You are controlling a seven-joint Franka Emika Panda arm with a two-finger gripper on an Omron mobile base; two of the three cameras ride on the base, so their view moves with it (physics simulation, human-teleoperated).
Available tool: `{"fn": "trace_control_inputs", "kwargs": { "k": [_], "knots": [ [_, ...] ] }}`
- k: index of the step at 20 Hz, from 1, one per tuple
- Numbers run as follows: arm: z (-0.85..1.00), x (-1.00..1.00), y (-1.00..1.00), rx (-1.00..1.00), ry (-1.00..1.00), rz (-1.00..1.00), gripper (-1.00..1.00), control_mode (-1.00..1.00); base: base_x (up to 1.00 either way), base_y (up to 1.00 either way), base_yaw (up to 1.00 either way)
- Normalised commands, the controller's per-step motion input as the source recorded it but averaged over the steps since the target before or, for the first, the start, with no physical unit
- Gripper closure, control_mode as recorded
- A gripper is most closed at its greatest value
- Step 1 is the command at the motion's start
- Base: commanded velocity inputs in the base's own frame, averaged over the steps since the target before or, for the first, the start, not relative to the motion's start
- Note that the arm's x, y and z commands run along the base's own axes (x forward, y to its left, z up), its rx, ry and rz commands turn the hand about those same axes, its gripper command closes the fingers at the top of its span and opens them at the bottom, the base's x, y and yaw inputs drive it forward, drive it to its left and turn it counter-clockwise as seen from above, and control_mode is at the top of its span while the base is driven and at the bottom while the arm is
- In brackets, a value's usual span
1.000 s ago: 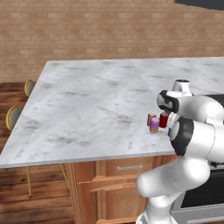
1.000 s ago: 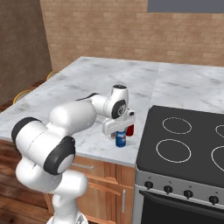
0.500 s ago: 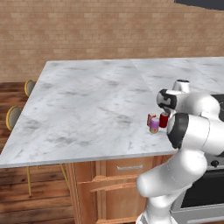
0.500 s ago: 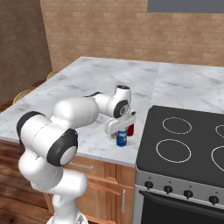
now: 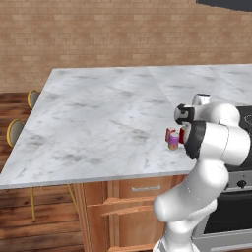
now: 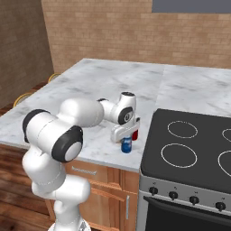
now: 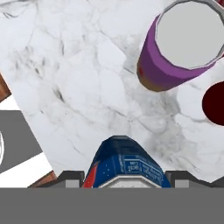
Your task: Four empty soda cans are scattered around the kitchen. Gather all the cans and cluster them next to the stove for recycling.
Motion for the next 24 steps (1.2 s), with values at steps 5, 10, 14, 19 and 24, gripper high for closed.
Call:
{"fn": "trace_control_inputs", "kwargs": {
  "k": [5, 10, 14, 19, 24],
  "knots": [
    [-0.07, 0.12, -0.05, 0.00, -0.01, 0.07, 1.00, -1.00, 0.00, 0.00, 0.00],
    [-0.02, 0.13, -0.01, 0.00, -0.04, 0.07, 1.00, -1.00, 0.00, 0.00, 0.00],
    [-0.12, 0.15, 0.00, 0.00, -0.03, 0.08, 1.00, -1.00, 0.00, 0.00, 0.00],
    [-0.27, 0.13, 0.00, 0.00, 0.00, 0.07, 1.00, -1.00, 0.00, 0.00, 0.00],
    [-0.22, 0.06, -0.05, 0.00, -0.04, 0.07, 1.00, -1.00, 0.00, 0.00, 0.00]
  ]
}}
